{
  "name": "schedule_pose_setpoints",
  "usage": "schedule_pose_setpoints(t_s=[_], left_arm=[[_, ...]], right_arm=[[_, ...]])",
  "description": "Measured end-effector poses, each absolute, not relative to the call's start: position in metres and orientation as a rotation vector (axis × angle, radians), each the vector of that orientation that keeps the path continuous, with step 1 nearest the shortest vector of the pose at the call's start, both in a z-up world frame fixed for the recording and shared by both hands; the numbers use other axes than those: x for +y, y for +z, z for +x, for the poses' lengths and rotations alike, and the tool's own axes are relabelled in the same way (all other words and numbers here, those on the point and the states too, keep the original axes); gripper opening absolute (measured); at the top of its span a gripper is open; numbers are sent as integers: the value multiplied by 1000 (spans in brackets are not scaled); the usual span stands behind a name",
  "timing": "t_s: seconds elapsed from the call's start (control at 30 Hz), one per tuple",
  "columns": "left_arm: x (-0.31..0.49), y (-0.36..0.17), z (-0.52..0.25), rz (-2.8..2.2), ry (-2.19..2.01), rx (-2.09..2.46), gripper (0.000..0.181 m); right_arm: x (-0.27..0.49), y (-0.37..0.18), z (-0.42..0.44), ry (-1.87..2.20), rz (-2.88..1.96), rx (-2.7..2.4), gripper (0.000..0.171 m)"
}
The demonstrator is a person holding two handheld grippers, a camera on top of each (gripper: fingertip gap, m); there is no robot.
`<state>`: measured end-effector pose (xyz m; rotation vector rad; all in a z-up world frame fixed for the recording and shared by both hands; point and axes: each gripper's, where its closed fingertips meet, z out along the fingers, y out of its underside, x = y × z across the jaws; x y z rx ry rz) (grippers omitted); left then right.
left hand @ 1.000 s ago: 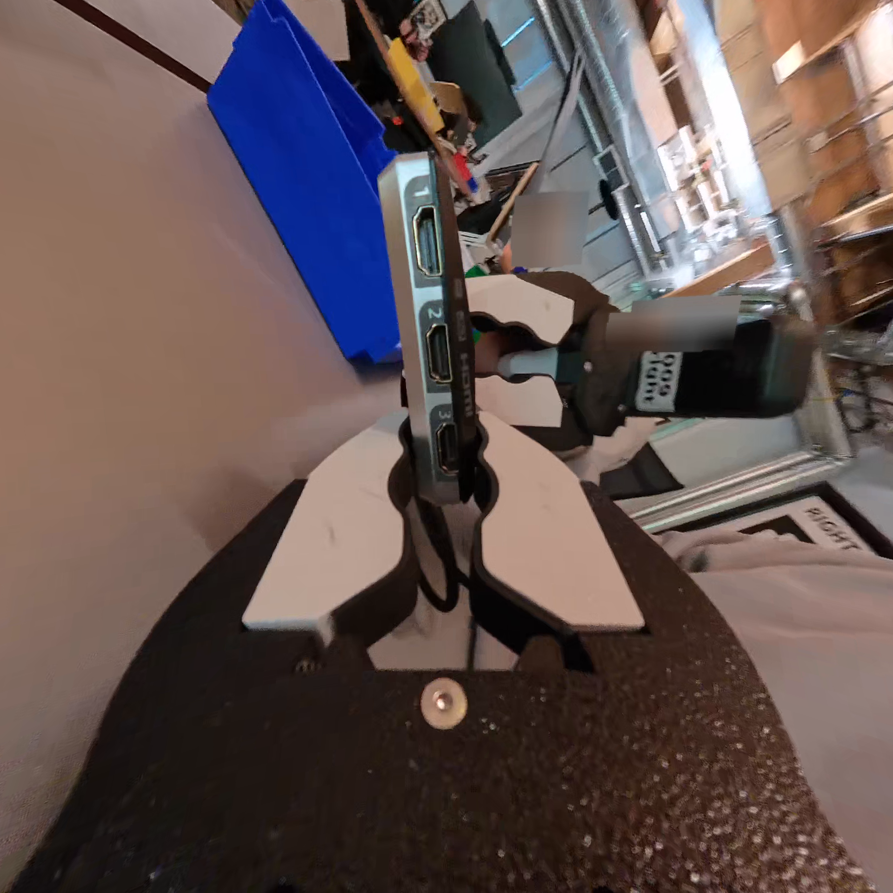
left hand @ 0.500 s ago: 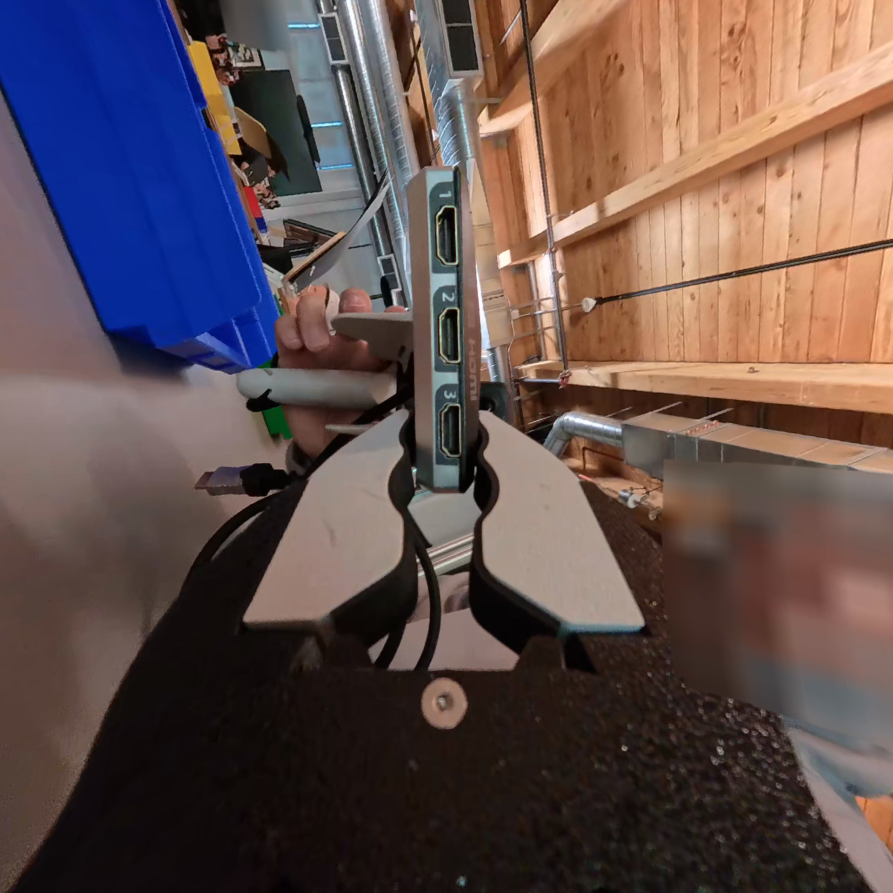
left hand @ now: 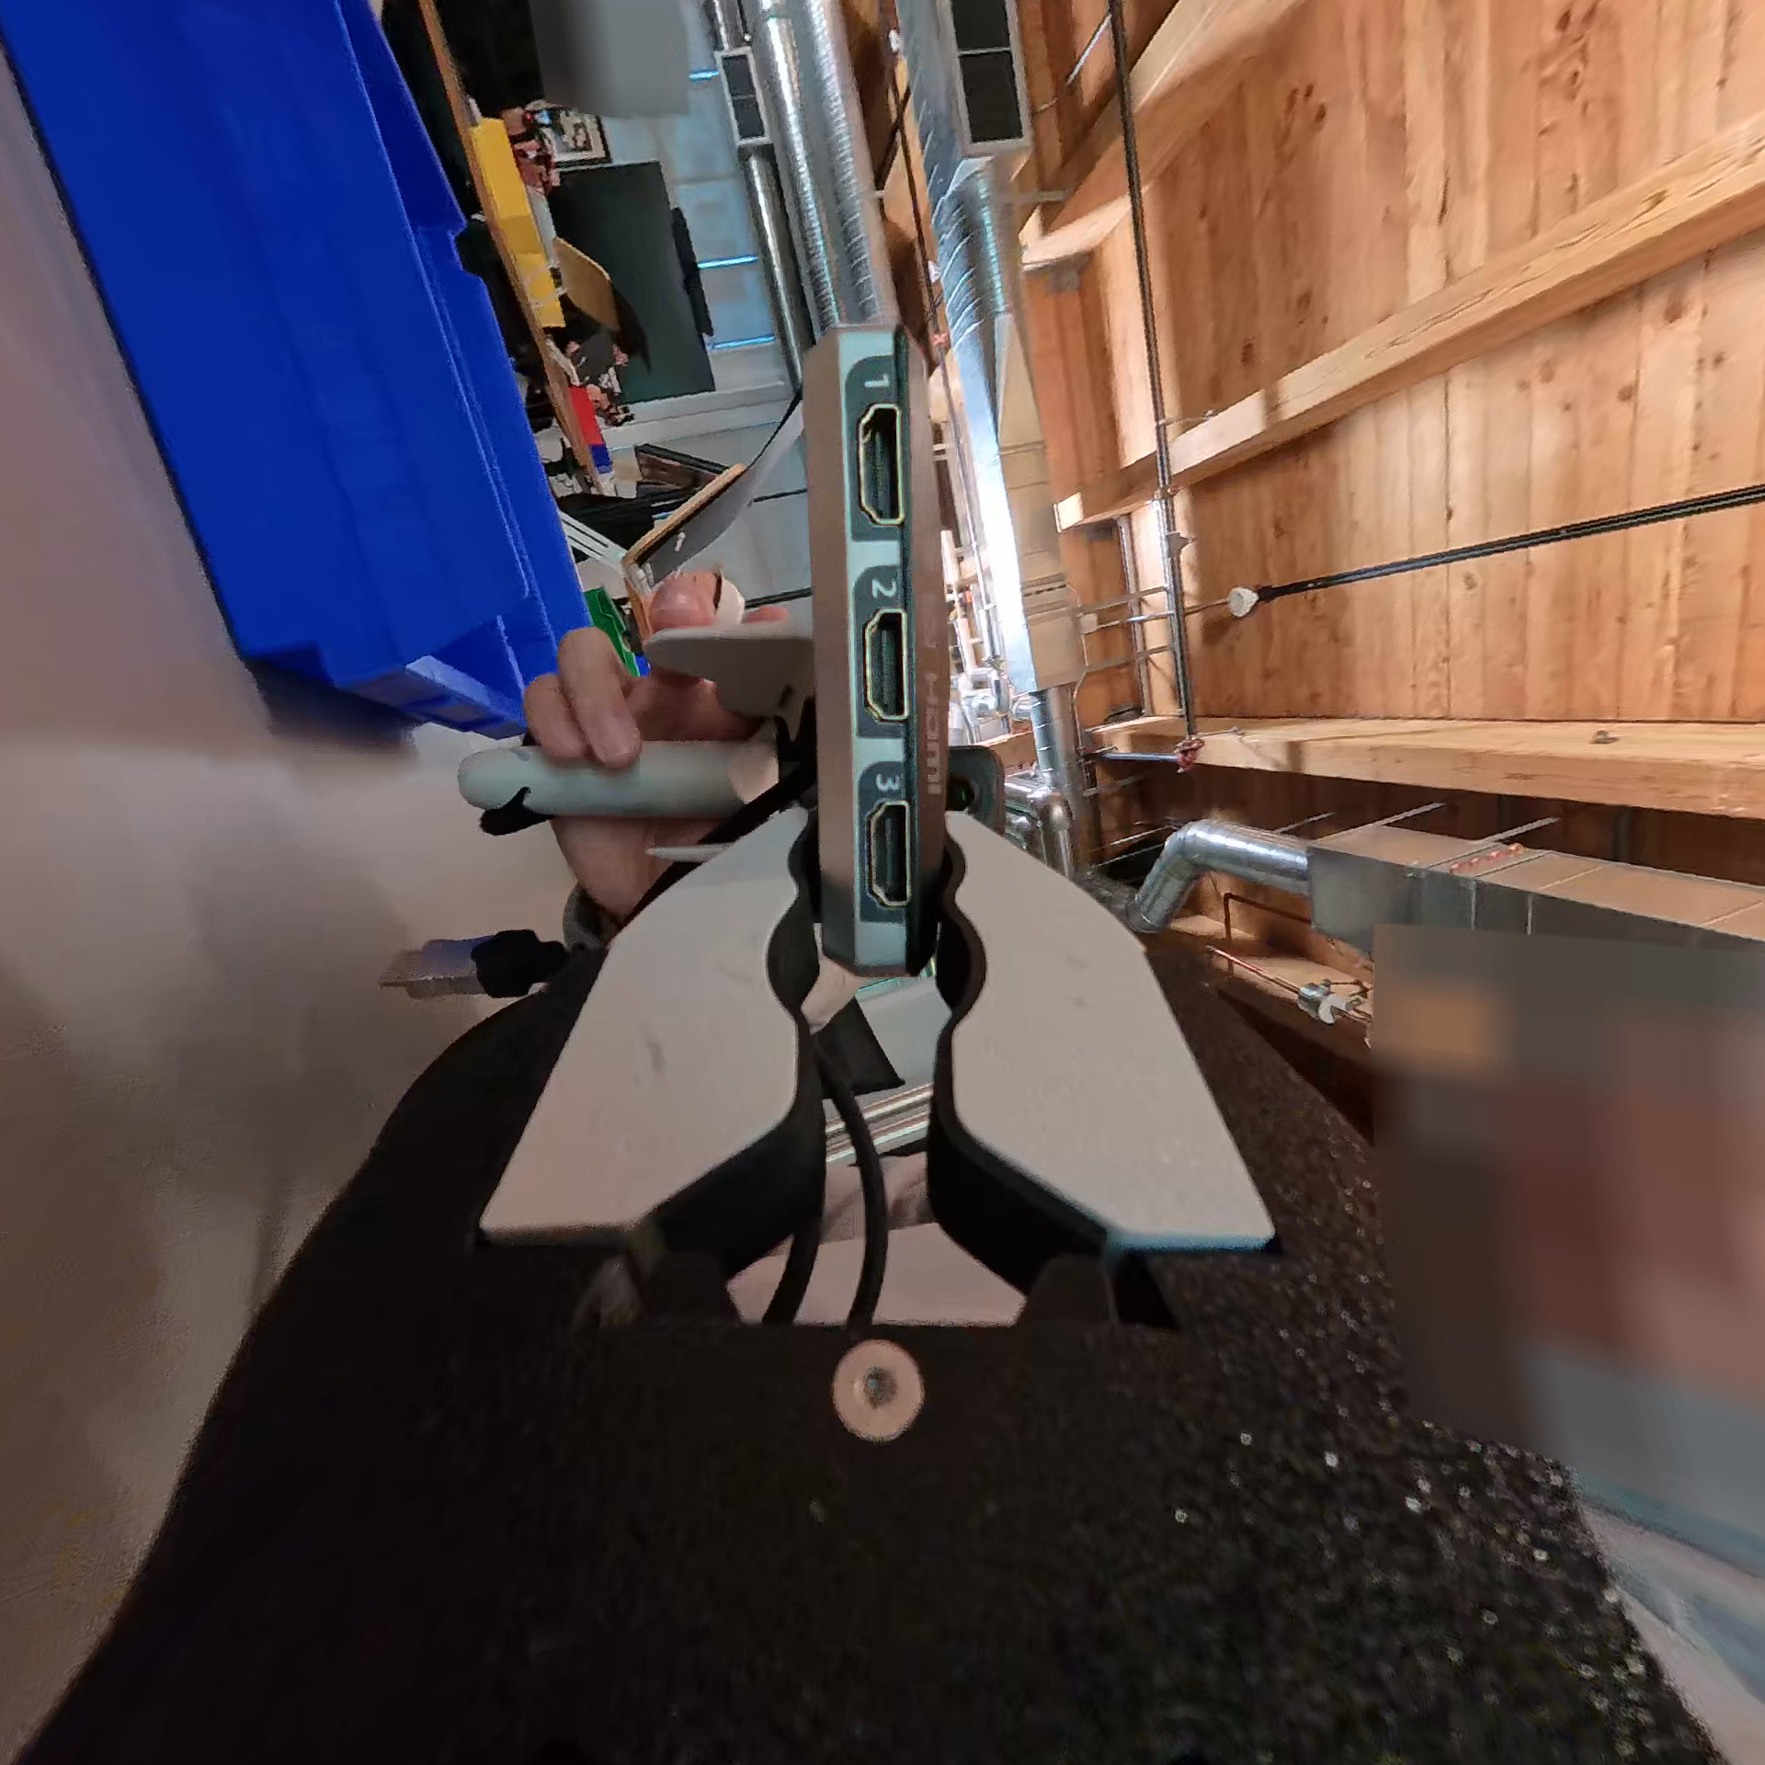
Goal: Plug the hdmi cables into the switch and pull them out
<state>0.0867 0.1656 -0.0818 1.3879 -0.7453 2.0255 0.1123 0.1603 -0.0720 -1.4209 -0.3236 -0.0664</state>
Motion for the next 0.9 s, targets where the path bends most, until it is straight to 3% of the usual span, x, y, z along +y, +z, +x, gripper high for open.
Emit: schedule_pose_setpoints(t_s=[0.9], left_arm=[[178,-33,89,1438,2076,-827,21]], right_arm=[[169,-24,111,10,-1256,-462,31]])
